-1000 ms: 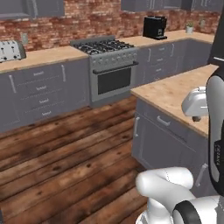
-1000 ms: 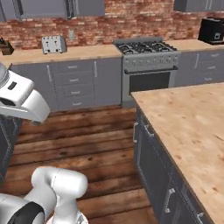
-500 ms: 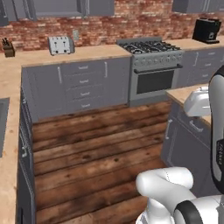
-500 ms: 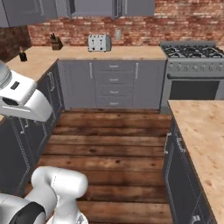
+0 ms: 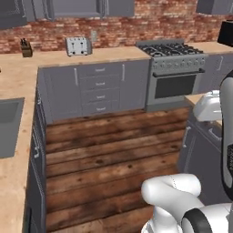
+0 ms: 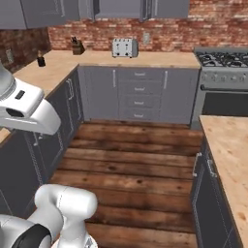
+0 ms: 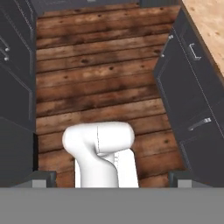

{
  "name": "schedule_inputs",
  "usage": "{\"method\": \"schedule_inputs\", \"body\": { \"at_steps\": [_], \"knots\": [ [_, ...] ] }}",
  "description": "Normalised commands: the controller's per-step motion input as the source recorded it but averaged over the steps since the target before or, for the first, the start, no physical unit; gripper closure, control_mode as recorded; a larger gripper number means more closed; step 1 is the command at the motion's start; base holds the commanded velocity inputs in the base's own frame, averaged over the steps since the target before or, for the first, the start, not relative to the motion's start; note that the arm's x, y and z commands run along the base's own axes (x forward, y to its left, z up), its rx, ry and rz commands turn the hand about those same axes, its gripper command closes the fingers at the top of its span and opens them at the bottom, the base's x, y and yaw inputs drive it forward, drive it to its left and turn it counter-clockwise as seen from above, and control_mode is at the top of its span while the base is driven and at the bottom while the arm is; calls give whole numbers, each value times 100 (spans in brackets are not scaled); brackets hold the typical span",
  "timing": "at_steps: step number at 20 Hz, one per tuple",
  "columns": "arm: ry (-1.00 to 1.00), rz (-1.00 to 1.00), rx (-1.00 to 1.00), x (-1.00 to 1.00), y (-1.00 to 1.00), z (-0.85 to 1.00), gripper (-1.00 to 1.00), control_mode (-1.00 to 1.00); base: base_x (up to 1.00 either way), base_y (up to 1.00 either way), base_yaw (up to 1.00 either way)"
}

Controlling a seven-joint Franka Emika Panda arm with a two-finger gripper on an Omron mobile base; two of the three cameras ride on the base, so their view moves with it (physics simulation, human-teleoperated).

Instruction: Close all open cabinet doors.

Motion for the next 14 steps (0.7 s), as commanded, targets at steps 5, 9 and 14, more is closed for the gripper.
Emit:
{"method": "schedule_inputs", "body": {
  "at_steps": [5,9,14],
  "knots": [
    [0,0,0,0,0,0,-100,100,61,20,4],
    [0,0,0,0,0,0,-100,100,91,18,3],
    [0,0,0,0,0,0,-100,100,100,13,4]
  ]
}}
